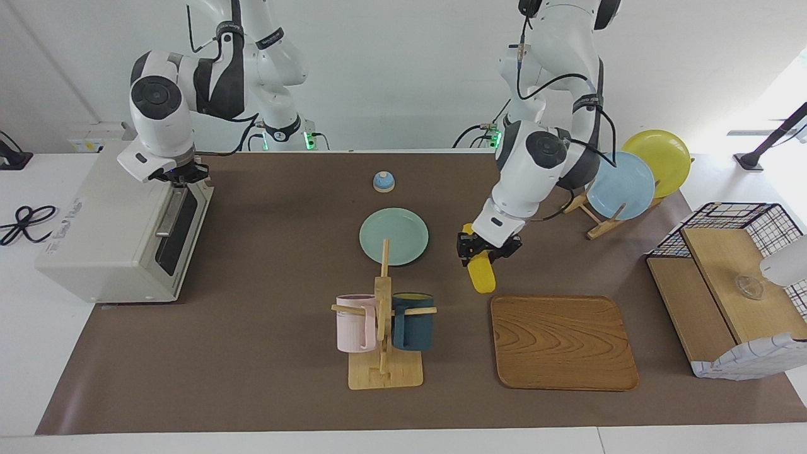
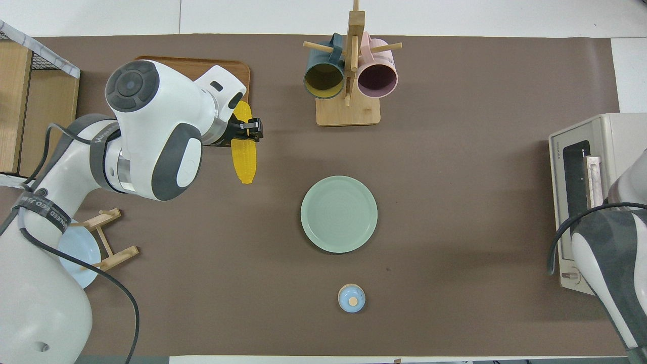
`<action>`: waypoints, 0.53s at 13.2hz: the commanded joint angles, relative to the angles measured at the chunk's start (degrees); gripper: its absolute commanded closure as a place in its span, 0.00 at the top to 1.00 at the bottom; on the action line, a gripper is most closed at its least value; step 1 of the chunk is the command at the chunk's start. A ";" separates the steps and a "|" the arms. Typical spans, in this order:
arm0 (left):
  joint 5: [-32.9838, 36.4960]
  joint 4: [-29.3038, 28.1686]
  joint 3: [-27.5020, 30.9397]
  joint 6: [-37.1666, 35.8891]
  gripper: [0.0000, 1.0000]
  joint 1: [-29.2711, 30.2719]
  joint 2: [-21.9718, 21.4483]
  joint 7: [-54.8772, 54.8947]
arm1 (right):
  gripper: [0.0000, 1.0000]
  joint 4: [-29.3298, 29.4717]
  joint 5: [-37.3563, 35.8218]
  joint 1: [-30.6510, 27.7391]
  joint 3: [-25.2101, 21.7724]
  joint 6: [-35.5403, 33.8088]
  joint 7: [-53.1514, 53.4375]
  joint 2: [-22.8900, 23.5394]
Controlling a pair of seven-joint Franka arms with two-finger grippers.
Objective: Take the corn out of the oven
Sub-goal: 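Lower the corn onto the wooden tray and open the left gripper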
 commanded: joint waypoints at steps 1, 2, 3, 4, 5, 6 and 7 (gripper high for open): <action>2.62 8.50 -0.52 -2.98 0.00 2.63 7.01 0.34 | 0.00 7.12 3.87 0.03 0.82 -3.22 -1.46 0.87; 3.67 11.05 -0.52 -2.54 0.00 2.90 9.82 0.51 | 0.00 8.27 5.71 0.72 0.90 -4.10 -1.46 0.87; 4.81 13.16 -0.52 -2.71 0.00 4.29 12.46 2.08 | 0.00 9.41 7.29 1.51 0.82 -5.33 -1.37 0.87; 5.08 15.88 -0.61 -2.89 0.00 6.05 14.40 3.75 | 0.00 10.56 8.87 1.95 0.90 -6.47 -1.28 0.87; 5.09 18.00 -0.69 -3.24 0.00 7.37 15.99 5.42 | 0.00 11.52 10.80 3.09 0.82 -7.00 -1.28 0.95; 5.09 19.15 -0.69 -3.42 0.00 7.99 16.70 6.66 | 0.00 12.93 13.08 4.67 0.90 -7.71 -1.11 1.13; 4.82 20.29 -0.78 -3.33 0.00 8.00 17.66 6.84 | 0.00 15.03 14.93 6.86 0.91 -9.37 -0.58 2.00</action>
